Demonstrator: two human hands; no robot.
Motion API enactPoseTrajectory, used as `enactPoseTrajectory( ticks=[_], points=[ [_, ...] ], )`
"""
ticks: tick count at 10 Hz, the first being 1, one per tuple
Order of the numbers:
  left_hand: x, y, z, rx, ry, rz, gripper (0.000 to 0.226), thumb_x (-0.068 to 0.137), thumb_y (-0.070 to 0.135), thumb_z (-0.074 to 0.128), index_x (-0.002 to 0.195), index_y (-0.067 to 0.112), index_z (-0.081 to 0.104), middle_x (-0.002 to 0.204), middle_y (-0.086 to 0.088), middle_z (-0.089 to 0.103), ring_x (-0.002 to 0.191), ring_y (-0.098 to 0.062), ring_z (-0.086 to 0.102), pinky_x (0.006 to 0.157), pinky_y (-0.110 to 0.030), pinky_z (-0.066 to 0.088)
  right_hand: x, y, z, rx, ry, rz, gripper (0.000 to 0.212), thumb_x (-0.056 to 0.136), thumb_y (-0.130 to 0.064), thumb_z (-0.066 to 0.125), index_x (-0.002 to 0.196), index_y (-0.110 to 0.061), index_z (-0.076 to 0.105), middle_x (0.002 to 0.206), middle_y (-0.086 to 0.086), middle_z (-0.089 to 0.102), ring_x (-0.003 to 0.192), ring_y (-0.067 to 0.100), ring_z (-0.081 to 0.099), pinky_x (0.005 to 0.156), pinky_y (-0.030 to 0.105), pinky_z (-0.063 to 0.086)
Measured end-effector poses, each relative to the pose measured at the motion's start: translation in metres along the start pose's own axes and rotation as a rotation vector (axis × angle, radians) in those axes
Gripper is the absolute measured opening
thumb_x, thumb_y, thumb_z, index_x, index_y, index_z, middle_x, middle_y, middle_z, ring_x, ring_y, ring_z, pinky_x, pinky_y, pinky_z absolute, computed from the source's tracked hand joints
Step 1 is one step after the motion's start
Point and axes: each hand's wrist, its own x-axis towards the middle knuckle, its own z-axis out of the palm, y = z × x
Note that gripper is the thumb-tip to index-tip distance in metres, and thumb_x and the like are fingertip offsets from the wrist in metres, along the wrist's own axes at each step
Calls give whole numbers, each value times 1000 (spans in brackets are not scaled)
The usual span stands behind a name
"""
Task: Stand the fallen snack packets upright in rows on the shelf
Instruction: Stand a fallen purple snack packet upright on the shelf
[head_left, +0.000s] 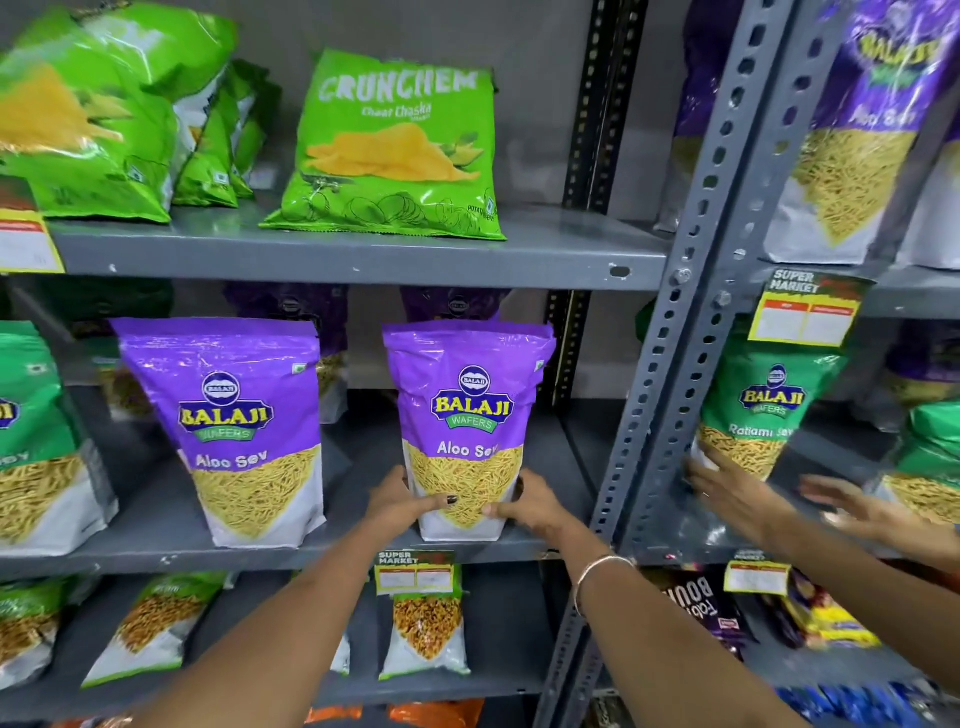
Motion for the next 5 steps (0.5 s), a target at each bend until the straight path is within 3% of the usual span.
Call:
enactPoseTrajectory(
  ticks=[1, 2, 4, 5],
  points=[
    [-2, 1, 2, 12, 1, -6, 46, 69, 23, 79, 99, 10, 47, 125, -14, 62, 116, -29, 57, 88, -34, 44, -1, -2, 0, 2, -28, 18, 67, 65, 1, 78, 125, 2, 47, 130, 20, 58, 119, 30, 55, 102, 40, 46],
    [-1, 1, 3, 17, 6, -19, 57, 69, 25, 78, 114, 4, 49, 127, -14, 60, 119, -30, 55, 94, -36, 44, 0, -1, -1, 25, -49, 20, 69, 68, 4, 75, 129, 2, 42, 132, 18, 55, 119, 27, 53, 96, 33, 45],
    [0, 2, 1, 25, -26, -34, 63, 68, 27, 79, 117, 4, 46, 132, -15, 56, 122, -29, 53, 98, -38, 43, -6, -8, -4, -50, -65, 60, 77, 68, -2, 78, 133, -3, 38, 136, 15, 53, 124, 26, 51, 99, 31, 42],
    [-2, 3, 0, 38, -49, -12, 82, 66, 32, 80, 130, 5, 36, 142, -15, 46, 130, -30, 44, 105, -41, 40, -10, -17, -1, -38, -51, -7, 91, 65, -8, 81, 138, -3, 27, 141, 14, 46, 129, 25, 45, 104, 34, 40]
  ],
)
